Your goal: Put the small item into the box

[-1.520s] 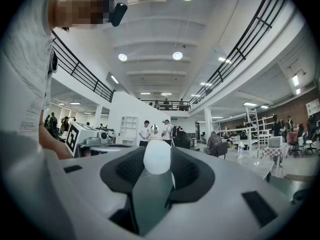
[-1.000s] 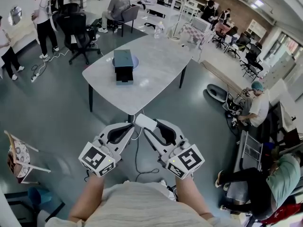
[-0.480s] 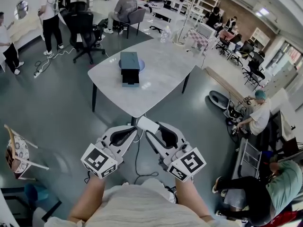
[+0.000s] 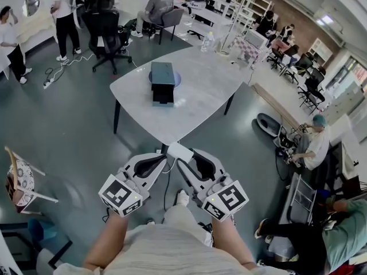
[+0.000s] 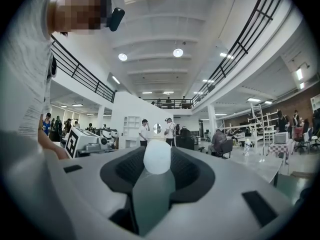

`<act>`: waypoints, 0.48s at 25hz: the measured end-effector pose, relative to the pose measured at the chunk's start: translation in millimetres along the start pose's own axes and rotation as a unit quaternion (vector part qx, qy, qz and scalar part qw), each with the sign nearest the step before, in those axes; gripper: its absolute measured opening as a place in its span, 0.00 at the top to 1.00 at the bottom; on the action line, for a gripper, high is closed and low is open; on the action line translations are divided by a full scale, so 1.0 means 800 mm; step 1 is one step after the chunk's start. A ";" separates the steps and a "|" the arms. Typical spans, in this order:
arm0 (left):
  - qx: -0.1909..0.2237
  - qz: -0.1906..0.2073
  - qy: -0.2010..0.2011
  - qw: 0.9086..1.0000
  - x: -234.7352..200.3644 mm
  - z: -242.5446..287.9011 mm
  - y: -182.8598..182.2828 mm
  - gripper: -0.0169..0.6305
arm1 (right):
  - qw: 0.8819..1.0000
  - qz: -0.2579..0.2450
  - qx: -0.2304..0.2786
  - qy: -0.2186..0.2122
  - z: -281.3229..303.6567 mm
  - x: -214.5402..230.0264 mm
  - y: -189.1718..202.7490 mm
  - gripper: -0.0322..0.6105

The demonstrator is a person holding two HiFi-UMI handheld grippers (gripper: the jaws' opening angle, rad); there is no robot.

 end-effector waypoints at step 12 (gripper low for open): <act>-0.008 -0.010 -0.037 0.999 -0.088 0.096 0.034 0.94 | 0.999 -0.004 -0.014 -0.044 0.082 0.120 0.029 0.68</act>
Point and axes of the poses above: the fingertips, and each gripper's own axes: z forward along the fingers, x to its right, y out of its underside, the point moved 7 cm from there along -z, backward along the fingers, and after that the axes turned 2 degrees about x, right-handed, at the moved point
